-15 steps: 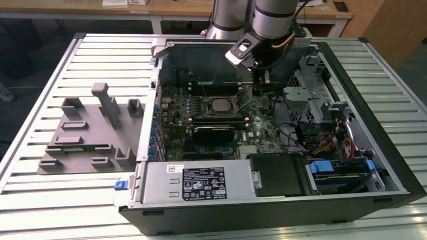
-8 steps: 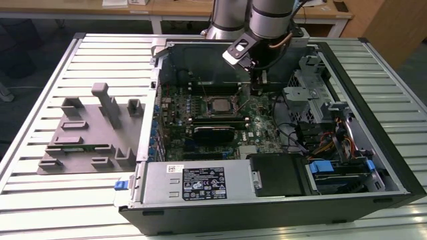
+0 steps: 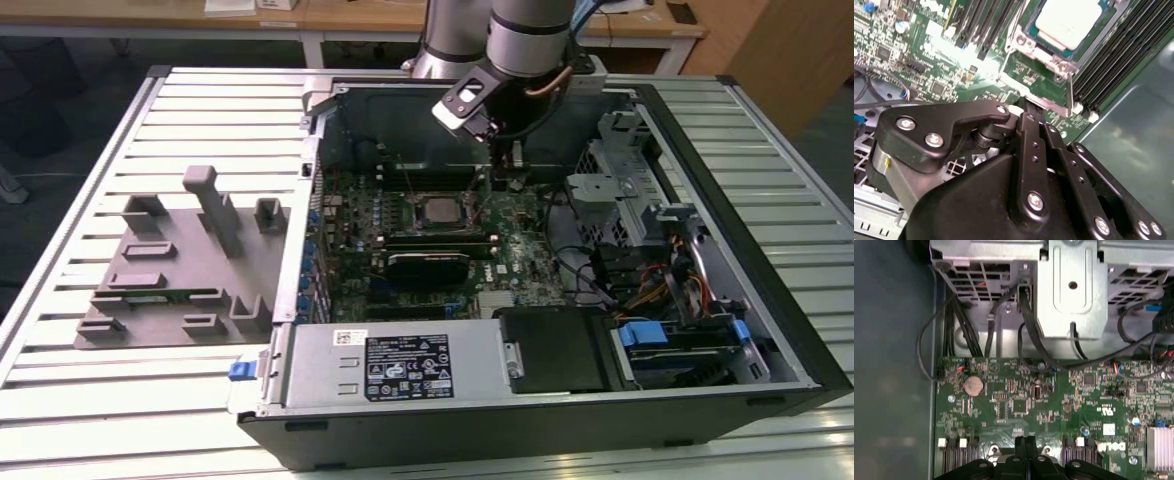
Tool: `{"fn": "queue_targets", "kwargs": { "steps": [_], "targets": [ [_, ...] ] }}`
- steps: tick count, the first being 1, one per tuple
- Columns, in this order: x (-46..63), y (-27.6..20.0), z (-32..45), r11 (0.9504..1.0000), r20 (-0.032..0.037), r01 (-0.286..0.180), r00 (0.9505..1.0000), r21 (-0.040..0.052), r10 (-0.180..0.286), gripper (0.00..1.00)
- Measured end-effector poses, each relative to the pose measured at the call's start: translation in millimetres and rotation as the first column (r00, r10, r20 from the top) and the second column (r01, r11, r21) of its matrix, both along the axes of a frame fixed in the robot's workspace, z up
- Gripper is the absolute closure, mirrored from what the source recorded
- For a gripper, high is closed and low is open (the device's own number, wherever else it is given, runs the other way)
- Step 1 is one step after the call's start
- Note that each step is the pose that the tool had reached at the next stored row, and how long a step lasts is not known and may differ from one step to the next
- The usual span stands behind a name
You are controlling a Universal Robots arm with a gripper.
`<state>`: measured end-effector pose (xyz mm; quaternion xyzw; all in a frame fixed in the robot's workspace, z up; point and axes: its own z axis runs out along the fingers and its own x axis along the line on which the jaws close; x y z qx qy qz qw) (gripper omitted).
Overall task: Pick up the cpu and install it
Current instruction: 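Close the cpu cover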
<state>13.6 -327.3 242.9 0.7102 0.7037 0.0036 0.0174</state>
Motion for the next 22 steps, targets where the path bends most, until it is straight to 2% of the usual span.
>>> {"fn": "queue_targets", "kwargs": {
  "steps": [16,22],
  "targets": [
    [-23.1,0.1,0.0,1.0000,0.0000,0.001,1.0000,-0.0001,-0.001,0.89],
    [-24.7,0.1,0.0,1.0000,0.0000,0.001,1.0000,-0.0001,-0.001,0.89]
  ]
}}
